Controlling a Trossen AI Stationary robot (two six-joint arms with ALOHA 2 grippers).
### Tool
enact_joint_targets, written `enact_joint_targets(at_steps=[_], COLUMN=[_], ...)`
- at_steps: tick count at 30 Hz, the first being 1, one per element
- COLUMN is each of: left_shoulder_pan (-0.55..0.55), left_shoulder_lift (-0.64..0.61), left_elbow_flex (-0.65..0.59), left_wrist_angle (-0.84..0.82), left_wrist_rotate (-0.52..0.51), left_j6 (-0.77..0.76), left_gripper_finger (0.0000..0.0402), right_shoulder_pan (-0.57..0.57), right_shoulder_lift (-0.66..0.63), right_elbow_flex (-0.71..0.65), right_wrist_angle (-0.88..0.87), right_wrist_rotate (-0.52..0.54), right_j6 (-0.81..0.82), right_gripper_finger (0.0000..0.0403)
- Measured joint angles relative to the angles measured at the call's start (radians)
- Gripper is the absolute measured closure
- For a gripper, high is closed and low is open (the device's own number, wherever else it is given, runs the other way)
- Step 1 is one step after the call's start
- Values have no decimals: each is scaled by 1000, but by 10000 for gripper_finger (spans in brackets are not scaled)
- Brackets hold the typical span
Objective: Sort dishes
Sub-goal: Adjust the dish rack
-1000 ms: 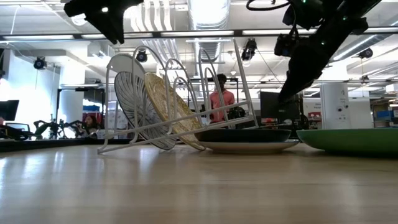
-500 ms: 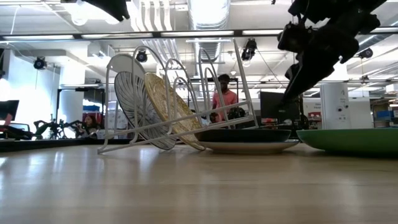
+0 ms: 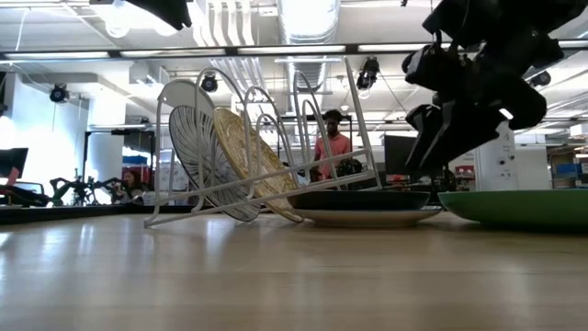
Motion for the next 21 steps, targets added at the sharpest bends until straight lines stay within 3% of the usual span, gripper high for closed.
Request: enact_joint_targets(at_steps=[7,12,21], left_shoulder_pan=[2,37,88], left_shoulder_lift=[-1,-7,-24], left_elbow_flex=[-21,-32,-32], left_wrist_angle=[-13,-29,-83], left_wrist_rotate=[-13,-47,-100], left_j6=[-17,-62,-6], left_gripper_finger=[310,309,309], right_shoulder_pan=[19,19,10], right_shoulder_lift=[74,38,-155], right_elbow_flex=[0,0,38], right_wrist_angle=[30,-6,-153], right_wrist_rotate=[18,75,459], right_j6=[-11,-22,58], right_gripper_finger=[237,241,255])
